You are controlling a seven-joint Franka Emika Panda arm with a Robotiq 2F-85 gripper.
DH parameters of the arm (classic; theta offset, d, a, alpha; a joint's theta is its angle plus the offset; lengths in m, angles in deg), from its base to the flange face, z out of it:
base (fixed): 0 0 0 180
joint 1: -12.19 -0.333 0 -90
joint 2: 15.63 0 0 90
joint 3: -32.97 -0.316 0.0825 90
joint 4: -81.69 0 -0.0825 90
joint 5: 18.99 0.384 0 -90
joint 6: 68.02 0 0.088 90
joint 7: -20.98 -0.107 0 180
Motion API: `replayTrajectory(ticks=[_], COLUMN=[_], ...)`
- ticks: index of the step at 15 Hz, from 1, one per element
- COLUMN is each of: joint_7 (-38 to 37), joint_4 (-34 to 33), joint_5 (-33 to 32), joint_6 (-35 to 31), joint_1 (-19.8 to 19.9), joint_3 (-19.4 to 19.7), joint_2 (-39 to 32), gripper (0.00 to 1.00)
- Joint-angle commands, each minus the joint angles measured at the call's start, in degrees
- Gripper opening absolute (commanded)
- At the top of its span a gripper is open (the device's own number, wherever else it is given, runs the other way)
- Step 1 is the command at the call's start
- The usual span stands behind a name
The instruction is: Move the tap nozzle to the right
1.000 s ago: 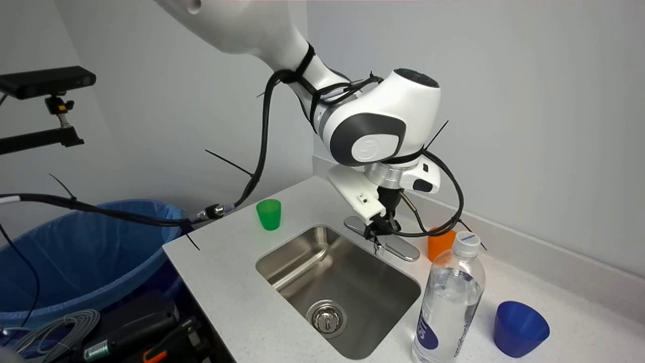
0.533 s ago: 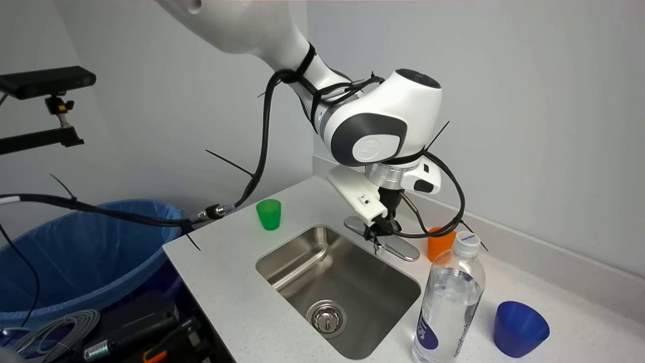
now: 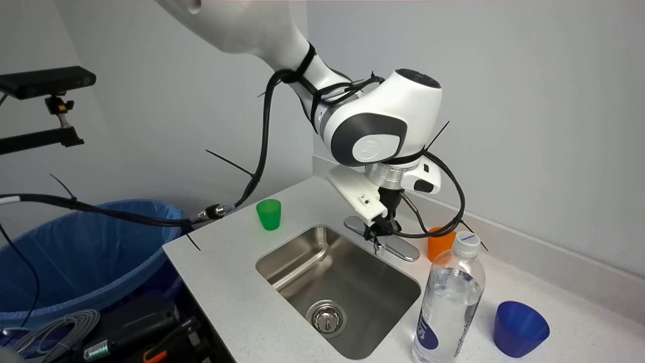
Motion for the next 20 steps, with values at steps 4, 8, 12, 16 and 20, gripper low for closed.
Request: replayTrajectory(ticks=[4, 8, 12, 16, 20], joint_7=[0.13, 0.63, 1.17, -0.19, -0.19], joint_4=[0.06, 0.25, 0.34, -0.01, -0.01], joint_5=[0.17, 1.3, 1.38, -0.26, -0.26], joint_6=[-0.9, -2.63, -3.96, -2.27, -2.36], joint_1=[0.51, 0.7, 0.8, 0.38, 0.38], joint_3=[-0.6, -1.08, -1.49, -1.27, -1.31], joint_2=[-0.02, -0.22, -0.41, -0.44, -0.46], gripper=[0.0, 0.0, 0.0, 0.01, 0.01])
